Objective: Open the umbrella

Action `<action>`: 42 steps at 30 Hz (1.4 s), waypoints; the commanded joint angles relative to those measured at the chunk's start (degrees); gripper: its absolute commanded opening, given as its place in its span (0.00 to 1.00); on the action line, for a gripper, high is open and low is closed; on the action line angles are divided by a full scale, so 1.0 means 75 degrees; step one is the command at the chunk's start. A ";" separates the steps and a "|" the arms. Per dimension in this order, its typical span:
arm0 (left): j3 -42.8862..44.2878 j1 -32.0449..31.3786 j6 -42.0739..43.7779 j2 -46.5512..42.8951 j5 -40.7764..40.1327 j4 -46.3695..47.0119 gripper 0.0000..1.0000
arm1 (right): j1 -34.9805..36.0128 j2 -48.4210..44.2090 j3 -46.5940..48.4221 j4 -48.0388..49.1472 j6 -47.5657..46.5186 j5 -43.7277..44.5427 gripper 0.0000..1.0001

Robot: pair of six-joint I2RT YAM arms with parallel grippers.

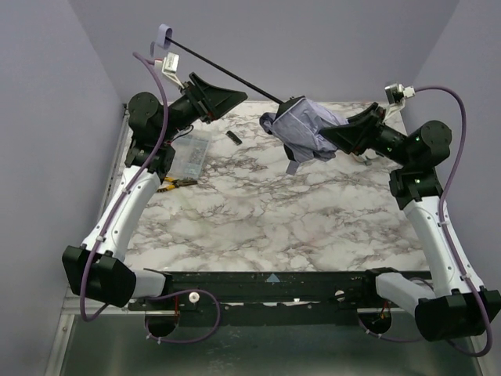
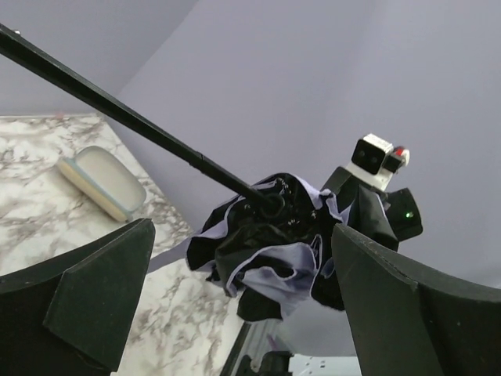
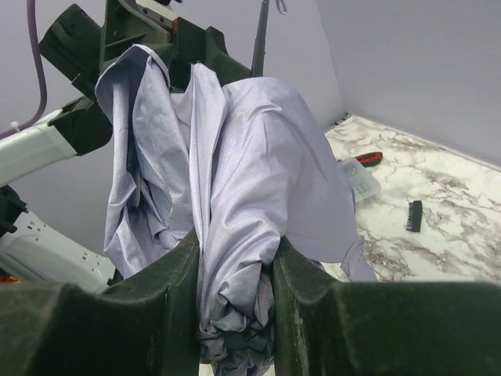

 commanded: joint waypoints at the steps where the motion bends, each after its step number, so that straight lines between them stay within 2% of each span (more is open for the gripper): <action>1: 0.0526 -0.0391 -0.0549 0.0377 -0.0648 -0.0086 0.97 | 0.0182 -0.0291 0.0016 0.0340 -0.0199 0.0619 0.00; 7: 0.1087 -0.0875 -0.0590 0.0702 -0.1092 -0.0181 0.86 | 0.0455 -0.0496 0.0107 -0.0051 -0.0462 0.1185 0.00; 10: 0.1317 -0.0960 -0.0695 0.0876 -0.1399 -0.0556 0.74 | 0.0697 -0.0518 0.0207 -0.0262 -0.0675 0.1445 0.00; 16: 0.1459 -0.1007 -0.0671 0.0965 -0.1423 -0.0320 0.53 | 0.1101 -0.0657 0.0060 -0.0619 -0.1164 0.1491 0.00; 18: 0.1538 -0.1013 -0.0594 0.0995 -0.1478 -0.0340 0.35 | 0.1259 -0.0704 -0.0015 -0.0710 -0.1329 0.1507 0.00; 20: 0.1562 -0.1013 -0.0547 0.0990 -0.1574 -0.0377 0.10 | 0.1352 -0.0724 -0.0073 -0.0773 -0.1487 0.1475 0.00; 21: 0.1571 -0.1013 -0.0484 0.0986 -0.1582 -0.0367 0.03 | 0.1387 -0.0725 -0.0115 -0.0772 -0.1541 0.1436 0.00; 22: 0.1566 -0.1013 -0.0443 0.0988 -0.1585 -0.0355 0.00 | 0.1402 -0.0739 -0.0161 -0.0778 -0.1560 0.1402 0.00; 27: 0.1529 -0.0993 -0.0296 0.0946 -0.1466 -0.0225 0.00 | 0.1420 -0.0879 -0.0479 -0.0940 -0.1709 0.1422 0.03; 30: 0.1530 -0.0987 -0.0069 0.0918 -0.1279 -0.0102 0.00 | 0.1423 -0.0894 -0.0569 -0.1162 -0.1830 0.1359 0.21; 32: 0.1515 -0.0967 0.0134 0.0900 -0.1152 -0.0062 0.00 | 0.1419 -0.0961 -0.0670 -0.1255 -0.1878 0.1446 0.25; 34: 0.1477 -0.0954 0.0396 0.0829 -0.1037 -0.0060 0.00 | 0.1417 -0.0999 -0.0742 -0.1368 -0.1951 0.1463 0.39; 37: 0.1310 -0.0903 0.0697 0.0709 -0.0971 -0.0073 0.00 | 0.1425 -0.1082 -0.0786 -0.1575 -0.2010 0.1512 0.48; 38: 0.1247 -0.0885 0.0774 0.0671 -0.0954 -0.0073 0.00 | 0.1426 -0.1118 -0.0786 -0.1659 -0.2037 0.1532 0.55; 40: 0.1131 -0.0838 0.0921 0.0610 -0.0888 -0.0073 0.00 | 0.1422 -0.1164 -0.0717 -0.2003 -0.2198 0.1522 0.76; 42: 0.1088 -0.0813 0.1241 0.0589 -0.0709 -0.0106 0.00 | 0.1419 -0.1208 -0.0616 -0.2361 -0.2403 0.1478 0.89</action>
